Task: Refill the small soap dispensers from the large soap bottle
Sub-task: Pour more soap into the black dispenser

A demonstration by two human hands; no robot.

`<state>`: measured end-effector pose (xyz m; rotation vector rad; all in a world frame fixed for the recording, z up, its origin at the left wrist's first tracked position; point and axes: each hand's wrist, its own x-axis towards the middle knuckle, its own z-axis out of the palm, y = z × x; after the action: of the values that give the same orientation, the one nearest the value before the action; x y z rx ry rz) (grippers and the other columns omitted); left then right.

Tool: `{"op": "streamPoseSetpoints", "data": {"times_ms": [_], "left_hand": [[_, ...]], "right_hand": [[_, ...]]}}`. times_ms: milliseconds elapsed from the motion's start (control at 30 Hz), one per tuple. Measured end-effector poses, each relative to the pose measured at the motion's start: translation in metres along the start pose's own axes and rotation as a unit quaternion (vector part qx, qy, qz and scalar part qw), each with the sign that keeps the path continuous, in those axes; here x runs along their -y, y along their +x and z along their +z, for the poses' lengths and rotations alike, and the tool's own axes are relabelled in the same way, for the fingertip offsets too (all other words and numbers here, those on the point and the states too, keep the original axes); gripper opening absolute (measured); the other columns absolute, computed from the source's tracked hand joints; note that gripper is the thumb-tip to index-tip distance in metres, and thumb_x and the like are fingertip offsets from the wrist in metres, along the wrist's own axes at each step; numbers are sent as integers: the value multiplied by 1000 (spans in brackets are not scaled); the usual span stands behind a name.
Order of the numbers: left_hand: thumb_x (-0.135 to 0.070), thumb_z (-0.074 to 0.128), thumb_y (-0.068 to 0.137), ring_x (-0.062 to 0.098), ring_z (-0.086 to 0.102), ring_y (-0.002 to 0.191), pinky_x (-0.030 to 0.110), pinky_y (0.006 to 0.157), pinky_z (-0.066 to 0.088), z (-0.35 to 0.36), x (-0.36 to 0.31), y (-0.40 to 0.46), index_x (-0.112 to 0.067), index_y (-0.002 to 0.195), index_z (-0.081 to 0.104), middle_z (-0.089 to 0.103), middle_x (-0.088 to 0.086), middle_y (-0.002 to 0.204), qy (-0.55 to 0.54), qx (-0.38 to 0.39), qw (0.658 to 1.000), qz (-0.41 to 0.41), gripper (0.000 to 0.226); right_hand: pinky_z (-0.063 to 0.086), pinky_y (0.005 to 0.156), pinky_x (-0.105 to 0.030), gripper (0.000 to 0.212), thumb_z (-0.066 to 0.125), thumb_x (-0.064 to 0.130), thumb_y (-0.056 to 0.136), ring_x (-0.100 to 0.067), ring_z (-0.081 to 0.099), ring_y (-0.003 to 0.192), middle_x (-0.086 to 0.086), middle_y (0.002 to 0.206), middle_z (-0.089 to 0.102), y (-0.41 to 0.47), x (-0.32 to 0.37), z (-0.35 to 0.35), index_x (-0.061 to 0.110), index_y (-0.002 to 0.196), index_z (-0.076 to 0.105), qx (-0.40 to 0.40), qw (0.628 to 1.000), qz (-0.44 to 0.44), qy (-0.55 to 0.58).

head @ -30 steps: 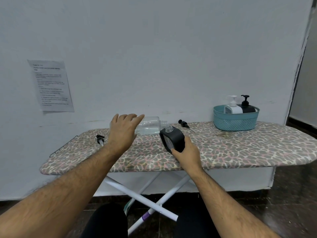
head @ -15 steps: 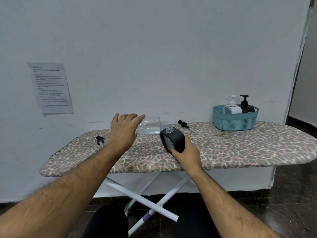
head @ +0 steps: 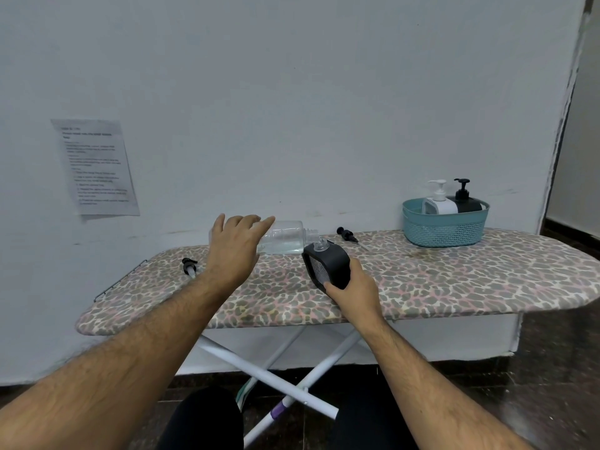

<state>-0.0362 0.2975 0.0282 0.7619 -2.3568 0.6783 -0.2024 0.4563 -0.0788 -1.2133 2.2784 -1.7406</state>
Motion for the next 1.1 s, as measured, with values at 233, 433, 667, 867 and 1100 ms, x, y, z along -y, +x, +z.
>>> {"op": "streamPoseSetpoints", "data": {"times_ms": [233,433,667,867,1100], "left_hand": [[-18,80,80,26,52,125,55,115,25,0,-1,1,-32,145,42,57,0,138,2,0,1000,0,77],[-16,78,81,26,51,126,55,116,24,0,-1,2,-33,145,42,56,-1,138,0,1,1000,0,76],[-19,80,80,26,51,127,55,116,23,-2,-2,2,-33,145,42,56,0,139,-1,0,1000,-1,76],[-20,79,81,26,50,128,54,117,22,-2,-3,2,-32,146,42,55,0,140,-6,2,1000,1,76],[-21,78,83,26,49,129,54,117,22,-3,-3,1,-32,147,41,54,0,141,-6,4,1000,1,74]], "right_hand": [[50,64,-19,45,75,28,83,-9,61,86,8,101,64,1,-2,1,19,121,54,-3,1000,6,-5],[45,62,-16,44,76,29,83,-10,61,86,6,103,66,1,-3,1,19,120,54,-3,1000,7,-5],[44,60,-14,43,75,29,83,-9,61,86,6,103,66,2,-3,1,18,119,54,-1,1000,9,-5],[44,59,-15,42,75,30,83,-9,62,85,5,102,67,1,-3,1,19,118,54,-3,1000,9,-7],[46,64,-18,45,76,29,83,-11,62,88,5,105,67,3,-4,2,18,121,54,-2,1000,9,-5]]}}
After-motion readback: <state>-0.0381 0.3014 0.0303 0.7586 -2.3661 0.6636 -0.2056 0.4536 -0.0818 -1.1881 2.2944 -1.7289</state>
